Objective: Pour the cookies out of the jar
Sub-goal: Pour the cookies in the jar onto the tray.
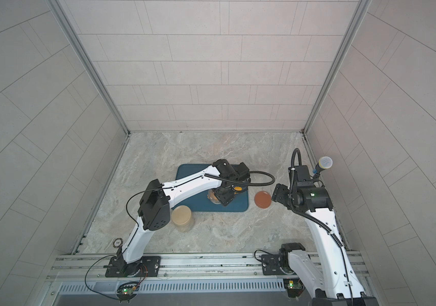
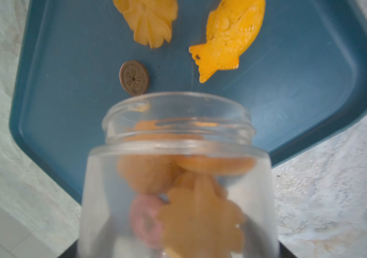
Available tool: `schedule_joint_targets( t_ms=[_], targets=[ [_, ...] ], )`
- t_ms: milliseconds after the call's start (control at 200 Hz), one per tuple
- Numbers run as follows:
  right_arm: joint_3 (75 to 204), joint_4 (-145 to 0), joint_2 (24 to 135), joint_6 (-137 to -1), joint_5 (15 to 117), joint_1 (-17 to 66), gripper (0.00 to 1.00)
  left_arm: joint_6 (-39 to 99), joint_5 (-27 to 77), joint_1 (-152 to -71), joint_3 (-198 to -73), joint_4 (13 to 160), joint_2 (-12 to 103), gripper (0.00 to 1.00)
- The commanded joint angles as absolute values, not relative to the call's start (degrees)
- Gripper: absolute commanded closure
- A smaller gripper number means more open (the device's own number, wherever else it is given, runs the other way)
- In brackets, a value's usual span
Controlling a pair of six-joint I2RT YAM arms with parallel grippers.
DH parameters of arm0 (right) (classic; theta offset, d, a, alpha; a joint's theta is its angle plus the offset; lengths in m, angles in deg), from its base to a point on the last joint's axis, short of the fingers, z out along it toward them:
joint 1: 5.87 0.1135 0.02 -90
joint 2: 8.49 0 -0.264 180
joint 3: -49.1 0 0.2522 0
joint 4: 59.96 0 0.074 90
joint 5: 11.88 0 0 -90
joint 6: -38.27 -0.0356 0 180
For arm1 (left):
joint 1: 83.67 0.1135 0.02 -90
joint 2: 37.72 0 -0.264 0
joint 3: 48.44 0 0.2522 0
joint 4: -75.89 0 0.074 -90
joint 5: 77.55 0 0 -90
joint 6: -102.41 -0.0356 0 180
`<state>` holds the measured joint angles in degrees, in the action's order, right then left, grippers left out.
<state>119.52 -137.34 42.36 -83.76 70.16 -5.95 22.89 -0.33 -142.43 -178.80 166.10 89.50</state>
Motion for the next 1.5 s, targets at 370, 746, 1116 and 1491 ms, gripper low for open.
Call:
schedule_joint_targets(
  t_ms=[370, 746, 1116, 1491],
  targets=[
    [119.4, -138.1, 41.3, -84.1, 70.7, -6.4, 0.23, 27.4, 24.1, -137.7, -175.1, 159.1, 88.0, 1.00],
    [118.3, -138.1, 40.4, -84.0, 71.2, -6.5, 0.22, 74.3, 58.6, -127.1, -137.7, 95.7, 73.6, 1.00],
    [118.1, -138.3, 40.4, -83.7, 71.8, -6.7, 0.22, 121.2, 48.7, -127.9, -117.6, 28.8, 75.5, 1.00],
    [117.5, -137.6, 40.5, -84.2, 71.4, -6.6, 0.22, 133.1, 30.2, -134.7, -111.4, 35.4, 63.2, 1.00]
  ],
)
